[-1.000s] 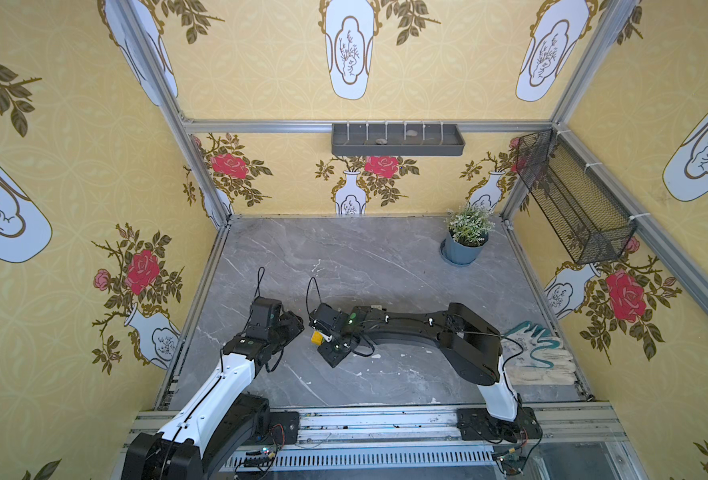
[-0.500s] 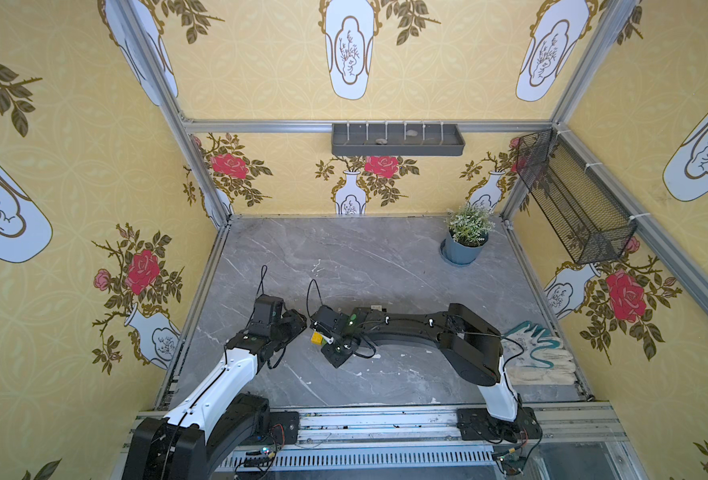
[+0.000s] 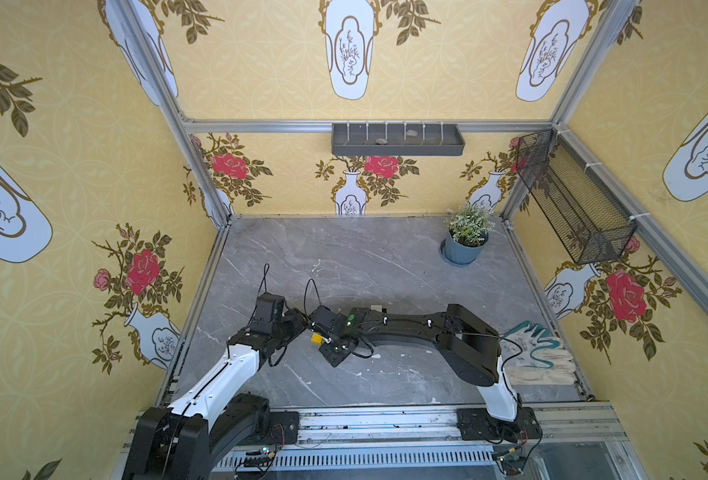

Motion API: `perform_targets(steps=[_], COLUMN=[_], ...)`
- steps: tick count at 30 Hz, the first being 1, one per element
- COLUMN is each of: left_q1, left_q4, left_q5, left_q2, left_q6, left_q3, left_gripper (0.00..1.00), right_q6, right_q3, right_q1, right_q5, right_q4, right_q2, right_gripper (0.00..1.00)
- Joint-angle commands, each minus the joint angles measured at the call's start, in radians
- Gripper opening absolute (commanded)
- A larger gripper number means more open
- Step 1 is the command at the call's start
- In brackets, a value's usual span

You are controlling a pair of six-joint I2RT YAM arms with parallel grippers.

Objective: Assemble the number 4 with lego
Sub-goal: Pick up the lego brick from the center of the board.

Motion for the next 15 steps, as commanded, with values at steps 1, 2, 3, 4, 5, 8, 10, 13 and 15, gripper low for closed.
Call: perform_targets(steps=[1,2,3,4,5,8,10,13,15], left_q1=[0.000,0.001,0.000,0.001,0.001,0.001,0.000,0.001,0.001], left_q4=[0.016,0.016,0.017,0.019,0.020,0.026,0.030,0.040,0.047], left_q5=[0.008,0.008,0.009,0.009,0.009,0.015,0.020,0.028,0.033], left_q2=[0.003,0.005,0.007,0.007,0.011,0.020,0.025,0.034,0.042], left_q6=[0.010,0.011,0.010,0.011,0.012,0.014,0.015,0.015,0.015], left_q3=[0.001,0.002,0.002,0.001,0.002,0.003,0.003,0.002,0.003], left_gripper=[0.56,0.55,0.56,0.56,0.56,0.56,0.55,0.55,0.56], right_q6=[0.016,0.018,0.022,0.024,0.028,0.042,0.052,0.074,0.096], right_q3=[0.007,0.007,0.007,0.007,0.003,0.000,0.002,0.007,0.010], right_q1=[-0.001,-0.001,-0.001,0.000,0.002,0.002,0.002,0.002,0.002], right_q5=[0.021,0.023,0.024,0.024,0.024,0.026,0.028,0.043,0.056], right_q4=[-0.016,-0.019,-0.023,-0.029,-0.032,-0.047,-0.062,-0.078,-0.094], right_q2=[0.012,0.015,0.016,0.016,0.014,0.008,0.013,0.019,0.014], right_gripper=[0.36,0.33,0.31,0.29,0.28,0.28,0.28,0.27,0.22])
